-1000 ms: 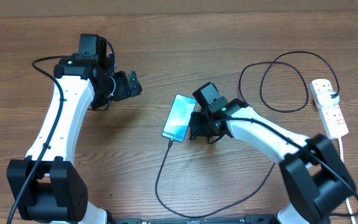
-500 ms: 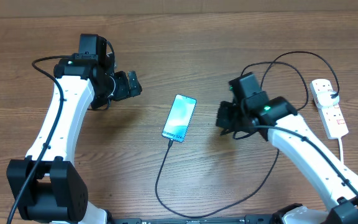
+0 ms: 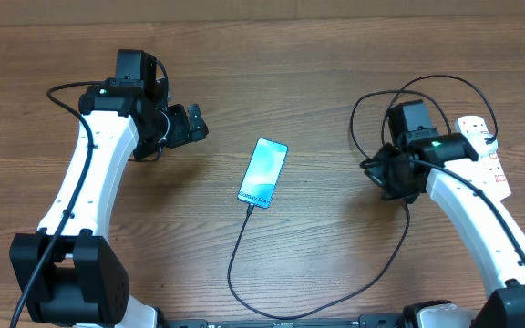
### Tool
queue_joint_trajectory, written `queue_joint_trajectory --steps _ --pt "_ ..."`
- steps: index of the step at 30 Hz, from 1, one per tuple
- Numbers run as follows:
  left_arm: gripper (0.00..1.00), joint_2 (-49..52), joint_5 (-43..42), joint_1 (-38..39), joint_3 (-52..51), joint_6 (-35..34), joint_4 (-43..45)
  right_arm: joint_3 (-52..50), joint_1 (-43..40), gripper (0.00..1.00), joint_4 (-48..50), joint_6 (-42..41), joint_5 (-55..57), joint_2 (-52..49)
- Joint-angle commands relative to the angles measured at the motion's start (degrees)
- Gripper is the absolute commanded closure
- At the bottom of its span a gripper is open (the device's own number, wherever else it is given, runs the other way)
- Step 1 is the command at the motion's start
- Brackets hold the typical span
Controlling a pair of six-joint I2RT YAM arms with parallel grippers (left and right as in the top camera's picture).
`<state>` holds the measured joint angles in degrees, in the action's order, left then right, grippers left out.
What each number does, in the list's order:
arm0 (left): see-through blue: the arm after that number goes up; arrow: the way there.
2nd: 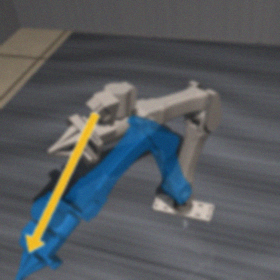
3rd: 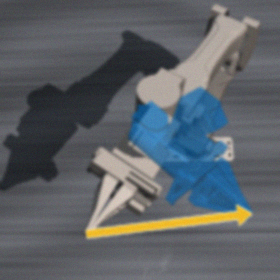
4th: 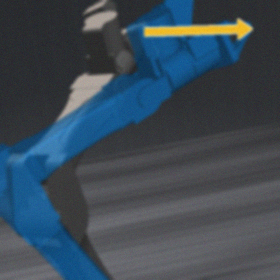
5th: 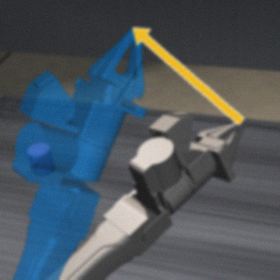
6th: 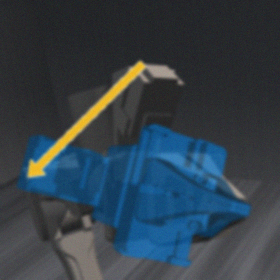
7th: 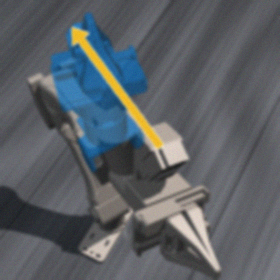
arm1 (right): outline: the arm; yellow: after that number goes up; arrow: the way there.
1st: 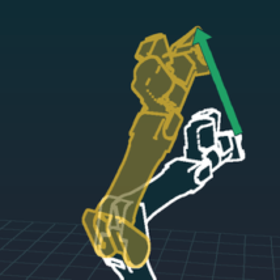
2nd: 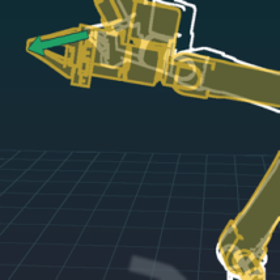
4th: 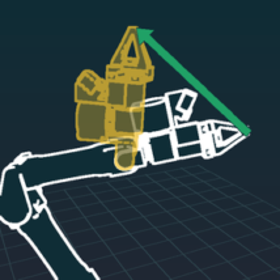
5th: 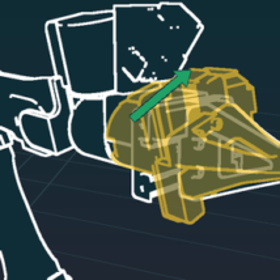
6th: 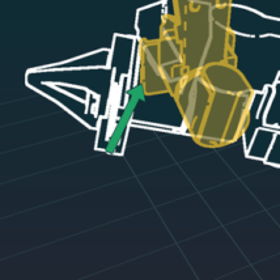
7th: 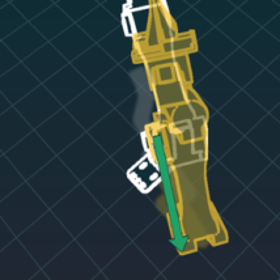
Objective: Plug charger to phone and switch on socket
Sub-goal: 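Move the right gripper right toward the white power strip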
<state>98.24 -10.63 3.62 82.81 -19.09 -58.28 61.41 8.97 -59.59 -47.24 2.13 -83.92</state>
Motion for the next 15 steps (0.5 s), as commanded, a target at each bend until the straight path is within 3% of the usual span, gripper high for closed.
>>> queue_joint_trajectory --steps 1,15 --pt "0.0 -0.85 0.57 -0.33 -0.15 1.11 0.02 -0.28 -1.84 0.94 -1.14 -3.96 6.12 0.22" --pt "0.01 -0.85 0.57 -0.33 -0.15 1.11 0.02 -0.28 -13.64 0.91 0.7 -3.93 10.34 -0.33"
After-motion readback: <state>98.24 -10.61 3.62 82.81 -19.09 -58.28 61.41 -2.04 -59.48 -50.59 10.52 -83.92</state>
